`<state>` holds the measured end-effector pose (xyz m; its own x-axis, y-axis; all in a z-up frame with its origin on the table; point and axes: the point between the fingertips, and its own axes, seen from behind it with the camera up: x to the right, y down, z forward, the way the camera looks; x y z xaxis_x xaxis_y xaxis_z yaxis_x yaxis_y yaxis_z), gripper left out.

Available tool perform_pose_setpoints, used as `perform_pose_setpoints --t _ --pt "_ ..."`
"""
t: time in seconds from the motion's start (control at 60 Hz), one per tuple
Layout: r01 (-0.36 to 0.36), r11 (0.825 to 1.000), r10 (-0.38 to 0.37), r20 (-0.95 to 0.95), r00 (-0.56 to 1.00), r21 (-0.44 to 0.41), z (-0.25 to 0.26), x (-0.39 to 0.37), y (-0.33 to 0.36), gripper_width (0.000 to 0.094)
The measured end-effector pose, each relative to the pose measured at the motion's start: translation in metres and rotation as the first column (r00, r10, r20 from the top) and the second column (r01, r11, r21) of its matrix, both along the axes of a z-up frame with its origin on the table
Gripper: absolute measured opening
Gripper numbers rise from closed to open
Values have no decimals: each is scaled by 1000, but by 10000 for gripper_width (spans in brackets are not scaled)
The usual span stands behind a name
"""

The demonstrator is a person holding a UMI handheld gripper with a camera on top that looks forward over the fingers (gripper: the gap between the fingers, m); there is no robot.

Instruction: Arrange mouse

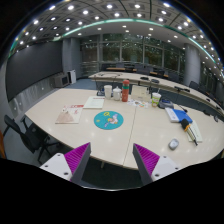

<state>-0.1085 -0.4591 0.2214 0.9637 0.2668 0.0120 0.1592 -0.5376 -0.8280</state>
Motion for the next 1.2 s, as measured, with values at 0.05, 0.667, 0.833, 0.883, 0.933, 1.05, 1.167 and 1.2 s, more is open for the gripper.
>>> perform_pose_setpoints --t 0.05,0.667,0.833,0.883,0.933,1.05,1.167,1.2 --pt "29 999 -29 5 1000 -22 -8 10 -3 858" --pt "351 921 -340 89 936 -169 -186 287 92 859" --pt "355 920 -350 59 935 -165 -213 325 152 855" --pt "354 920 -350 53 935 -170 -220 333 169 856" --pt "350 920 -348 41 936 -177 -226 337 184 854" --pt "345 920 -349 12 937 -187 -234 342 211 857" --pt "340 922 -348 -11 937 -183 -234 343 234 848" --pt "337 924 -346 -20 938 -181 -233 341 239 844"
